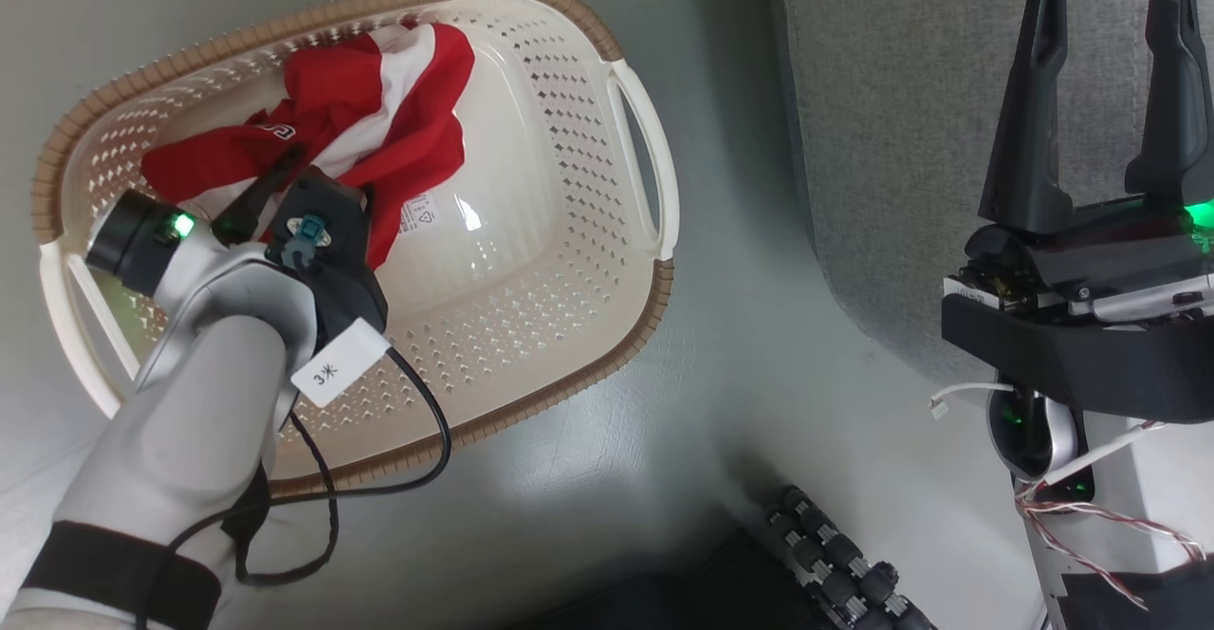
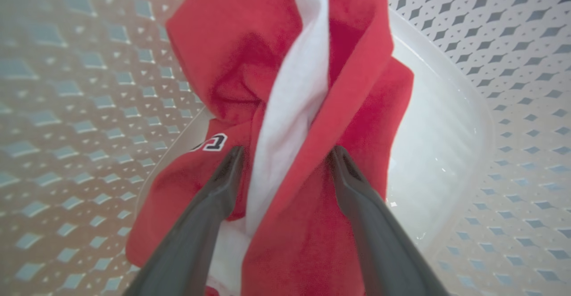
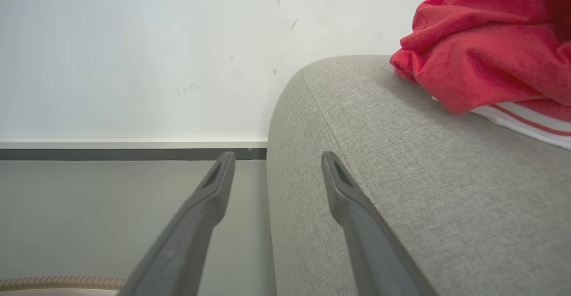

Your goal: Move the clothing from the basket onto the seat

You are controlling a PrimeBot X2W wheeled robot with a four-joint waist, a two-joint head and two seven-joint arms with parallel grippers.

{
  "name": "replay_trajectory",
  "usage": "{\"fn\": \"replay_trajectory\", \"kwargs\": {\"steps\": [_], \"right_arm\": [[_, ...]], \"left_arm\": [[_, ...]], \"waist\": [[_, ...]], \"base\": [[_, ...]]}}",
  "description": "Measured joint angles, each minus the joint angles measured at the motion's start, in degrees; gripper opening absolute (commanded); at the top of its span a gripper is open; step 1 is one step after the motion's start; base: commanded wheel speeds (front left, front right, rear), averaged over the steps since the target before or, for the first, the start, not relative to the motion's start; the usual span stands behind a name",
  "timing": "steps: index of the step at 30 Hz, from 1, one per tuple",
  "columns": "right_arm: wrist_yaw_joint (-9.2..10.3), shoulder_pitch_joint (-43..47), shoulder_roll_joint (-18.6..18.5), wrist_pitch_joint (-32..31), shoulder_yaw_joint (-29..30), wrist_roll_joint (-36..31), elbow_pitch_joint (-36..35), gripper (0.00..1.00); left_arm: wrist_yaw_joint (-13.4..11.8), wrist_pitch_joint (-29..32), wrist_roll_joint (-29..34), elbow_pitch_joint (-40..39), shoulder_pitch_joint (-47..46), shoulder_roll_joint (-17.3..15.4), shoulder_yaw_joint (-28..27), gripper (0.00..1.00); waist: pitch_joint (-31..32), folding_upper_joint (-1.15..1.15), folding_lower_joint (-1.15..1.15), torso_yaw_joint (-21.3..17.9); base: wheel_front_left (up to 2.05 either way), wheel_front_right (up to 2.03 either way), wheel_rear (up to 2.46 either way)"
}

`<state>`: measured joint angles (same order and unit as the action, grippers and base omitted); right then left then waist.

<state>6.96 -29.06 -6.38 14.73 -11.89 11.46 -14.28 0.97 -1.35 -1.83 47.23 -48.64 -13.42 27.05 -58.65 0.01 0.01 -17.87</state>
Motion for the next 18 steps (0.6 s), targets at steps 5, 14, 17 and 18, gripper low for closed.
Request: {"fn": "replay_trajectory", "kwargs": {"steps": [5,14,17,18], "right_arm": [[-0.41,-0.96,0.19,0.0,-0.03,-0.24,1.26,1.0],[-0.93,-1.43,0.8,0.0,-0.59,-0.68,4.85,1.0],[-1.14,-2.17,0.89,0.0,-0.69,-0.87,6.35,1.0],[-1.53,-2.19,0.89,0.0,-0.86,-0.91,7.69,1.0]], "left_arm": [[-0.53,-1.0,1.53,1.62,-1.29,0.21,1.04,0.26],[-0.48,-5.48,1.34,3.49,-1.05,3.23,1.75,0.0],[-0.4,-7.62,0.78,3.74,-0.27,4.39,1.71,0.0],[-0.23,-9.28,-0.36,3.82,0.47,5.16,1.63,0.0]], "waist": [[-0.43,0.0,0.0,-0.22],[1.67,-0.01,-0.01,0.01],[3.0,-0.01,-0.01,0.29],[4.05,-0.01,-0.01,0.52]], "base": [[0.0,0.0,0.0],[0.0,0.0,0.0],[0.0,0.0,0.0],[0.0,0.0,0.0]]}}
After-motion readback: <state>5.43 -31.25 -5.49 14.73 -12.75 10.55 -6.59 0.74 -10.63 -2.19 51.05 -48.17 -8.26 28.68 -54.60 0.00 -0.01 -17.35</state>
